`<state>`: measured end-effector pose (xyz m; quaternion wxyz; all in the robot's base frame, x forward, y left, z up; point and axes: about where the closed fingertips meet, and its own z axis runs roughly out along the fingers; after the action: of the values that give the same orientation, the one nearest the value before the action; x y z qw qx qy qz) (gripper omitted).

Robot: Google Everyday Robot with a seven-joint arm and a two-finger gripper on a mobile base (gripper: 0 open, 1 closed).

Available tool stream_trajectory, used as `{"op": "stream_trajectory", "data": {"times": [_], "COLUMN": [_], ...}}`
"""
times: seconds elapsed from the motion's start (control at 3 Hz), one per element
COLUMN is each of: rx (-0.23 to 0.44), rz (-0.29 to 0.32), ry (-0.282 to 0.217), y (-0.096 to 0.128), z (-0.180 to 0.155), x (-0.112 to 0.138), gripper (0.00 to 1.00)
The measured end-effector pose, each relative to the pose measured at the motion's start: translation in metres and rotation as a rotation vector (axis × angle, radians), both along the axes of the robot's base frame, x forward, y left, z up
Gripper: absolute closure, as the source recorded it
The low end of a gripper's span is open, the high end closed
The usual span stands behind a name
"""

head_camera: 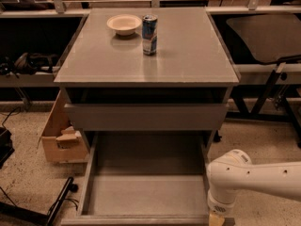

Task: Open middle drawer

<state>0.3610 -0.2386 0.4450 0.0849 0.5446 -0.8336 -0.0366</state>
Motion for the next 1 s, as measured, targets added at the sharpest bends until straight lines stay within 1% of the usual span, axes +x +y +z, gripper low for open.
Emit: {"op": "stream_trajectory", "data": {"times": [0.67, 1.0], "rx": [0.000, -0.003], "rz": [0.000, 0.003], "ry": [0.000, -0.003], "y": [0.0000, -0.0002], "z": [0.0000, 0.0043], "x": [0.0000, 0.0018], "gripper": [0.36, 0.05]}}
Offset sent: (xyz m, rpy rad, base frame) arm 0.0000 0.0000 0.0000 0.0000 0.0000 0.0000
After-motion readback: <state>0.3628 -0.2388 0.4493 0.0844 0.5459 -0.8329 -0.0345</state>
